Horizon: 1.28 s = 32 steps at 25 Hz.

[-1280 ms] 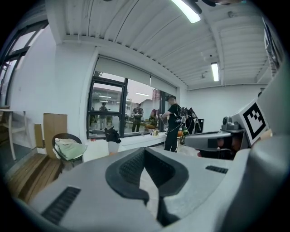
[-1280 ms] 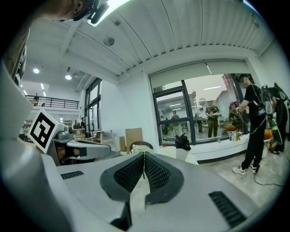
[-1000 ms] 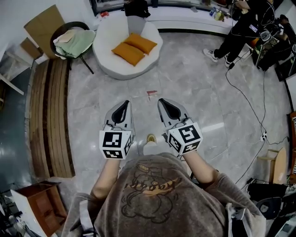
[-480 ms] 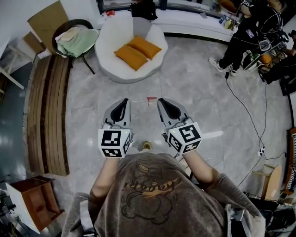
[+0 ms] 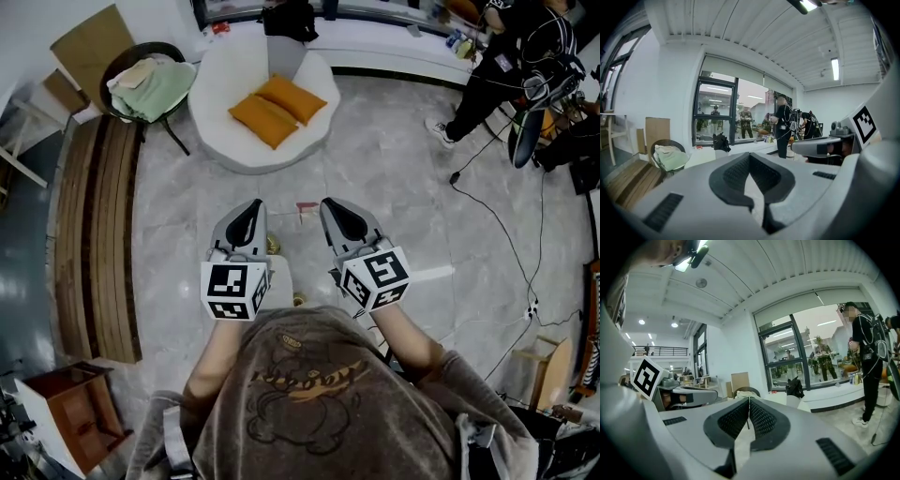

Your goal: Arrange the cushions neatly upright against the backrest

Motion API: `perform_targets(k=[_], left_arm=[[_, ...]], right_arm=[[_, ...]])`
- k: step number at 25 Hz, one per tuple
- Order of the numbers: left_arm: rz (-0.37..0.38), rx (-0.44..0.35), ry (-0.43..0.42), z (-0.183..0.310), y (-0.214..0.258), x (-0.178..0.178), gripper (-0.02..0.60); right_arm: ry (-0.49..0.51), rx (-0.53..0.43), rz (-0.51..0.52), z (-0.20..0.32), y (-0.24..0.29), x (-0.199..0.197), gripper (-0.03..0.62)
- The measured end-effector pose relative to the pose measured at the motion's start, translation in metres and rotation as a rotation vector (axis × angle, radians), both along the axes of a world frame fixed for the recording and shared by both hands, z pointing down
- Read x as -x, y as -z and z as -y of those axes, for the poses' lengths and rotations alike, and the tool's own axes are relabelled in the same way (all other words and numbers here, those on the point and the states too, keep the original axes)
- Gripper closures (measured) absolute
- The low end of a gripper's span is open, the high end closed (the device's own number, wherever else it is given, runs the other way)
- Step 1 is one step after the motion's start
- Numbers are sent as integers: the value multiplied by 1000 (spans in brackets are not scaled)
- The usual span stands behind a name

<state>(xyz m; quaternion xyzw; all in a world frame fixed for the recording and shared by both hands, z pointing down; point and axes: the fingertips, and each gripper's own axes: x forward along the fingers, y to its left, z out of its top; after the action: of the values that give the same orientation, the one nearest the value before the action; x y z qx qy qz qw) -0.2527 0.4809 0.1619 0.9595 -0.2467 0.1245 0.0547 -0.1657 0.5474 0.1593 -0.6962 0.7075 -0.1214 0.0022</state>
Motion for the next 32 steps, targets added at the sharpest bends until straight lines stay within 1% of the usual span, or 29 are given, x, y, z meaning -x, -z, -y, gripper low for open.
perform_targets(k=[8,23,32], left_arm=[[-5,23,-10,43,-9,-23,577],[24,56,-43,181,-11,-82,577],[22,66,-85,261,-15,-109,577]], right_arm=[[-7,31,4,41,-12,-20,572],[-34,56,30,174,-12,-78,572],[-52,49,21,255,-10,-99,572]])
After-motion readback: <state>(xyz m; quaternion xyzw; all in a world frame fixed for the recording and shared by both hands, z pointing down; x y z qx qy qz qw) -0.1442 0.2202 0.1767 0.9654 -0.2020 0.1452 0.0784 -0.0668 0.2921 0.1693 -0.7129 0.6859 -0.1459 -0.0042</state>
